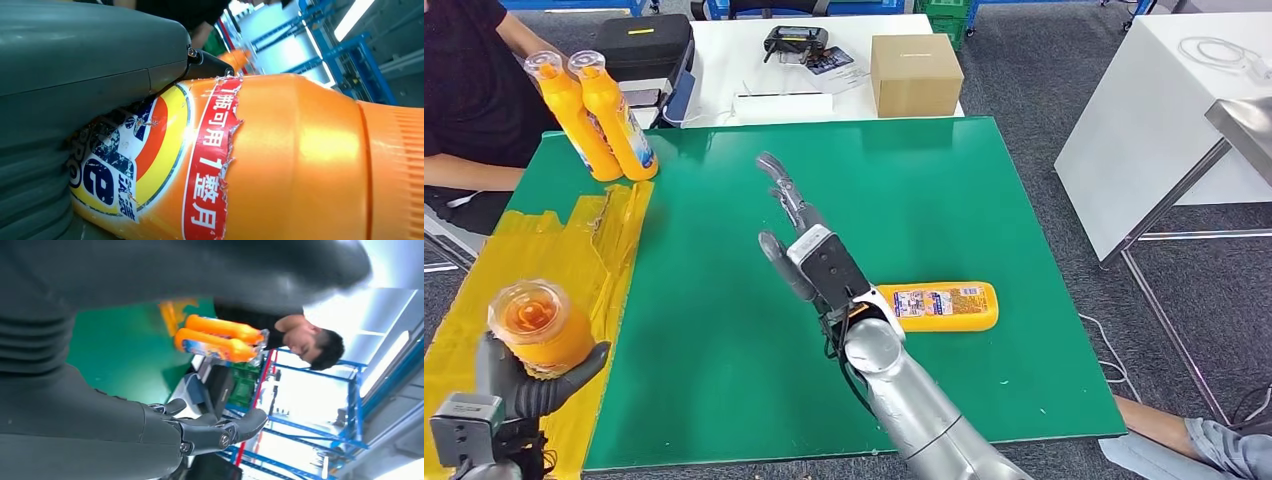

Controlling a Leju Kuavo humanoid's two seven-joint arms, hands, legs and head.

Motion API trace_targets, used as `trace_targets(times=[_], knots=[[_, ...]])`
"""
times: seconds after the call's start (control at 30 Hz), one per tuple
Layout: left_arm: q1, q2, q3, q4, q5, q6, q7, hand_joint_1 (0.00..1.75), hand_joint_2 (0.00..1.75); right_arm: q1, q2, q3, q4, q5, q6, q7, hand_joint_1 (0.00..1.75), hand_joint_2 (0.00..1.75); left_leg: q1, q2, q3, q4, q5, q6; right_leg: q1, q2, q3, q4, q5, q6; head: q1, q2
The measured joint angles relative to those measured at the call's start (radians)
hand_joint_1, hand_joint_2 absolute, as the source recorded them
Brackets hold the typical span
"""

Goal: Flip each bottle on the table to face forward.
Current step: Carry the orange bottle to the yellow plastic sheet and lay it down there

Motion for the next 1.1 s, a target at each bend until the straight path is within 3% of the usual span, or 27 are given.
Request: trace_targets(times=[0.37, 0.57, 0.83, 1.1], knots=[[0.007, 0.034, 0.041, 0.000, -0.047, 0.073, -0.003, 1.75, 1.75, -0.047, 0.052, 0.021, 0.042, -0.013, -0.002, -0.006, 0.00, 0.00, -0.001, 0.000, 0.000, 0.000, 0.000, 0.000, -0.001, 0.000, 0.001, 0.000, 0.000, 0.000, 0.000, 0.000], [0.009, 0.056, 0.037, 0.004, -0.093, 0.125, -0.003, 1.75, 1.75, -0.072, 0.055, 0.035, 0.067, -0.030, -0.010, -0.005, 0.00, 0.00, -0.001, 0.000, 0.000, 0.000, 0.000, 0.000, 0.000, 0.000, 0.000, 0.000, 0.000, 0.000, 0.000, 0.000], [0.045, -0.010, -0.044, -0.036, -0.340, 0.226, 0.050, 1.75, 1.75, -0.027, -0.033, 0.025, 0.012, -0.041, 0.032, 0.009, 0.00, 0.00, -0.002, -0.001, 0.000, 0.001, 0.000, 0.001, -0.003, -0.001, -0.001, -0.002, 0.001, 0.001, 0.000, 0.000], [0.009, -0.014, -0.198, 0.016, -0.724, 0.462, 0.289, 1.75, 1.75, 0.046, -0.124, -0.034, -0.070, -0.013, 0.101, 0.009, 0.00, 0.00, -0.003, -0.002, 0.000, 0.001, 0.000, 0.001, -0.003, -0.002, 0.000, -0.002, 0.001, 0.001, 0.000, 0.000]])
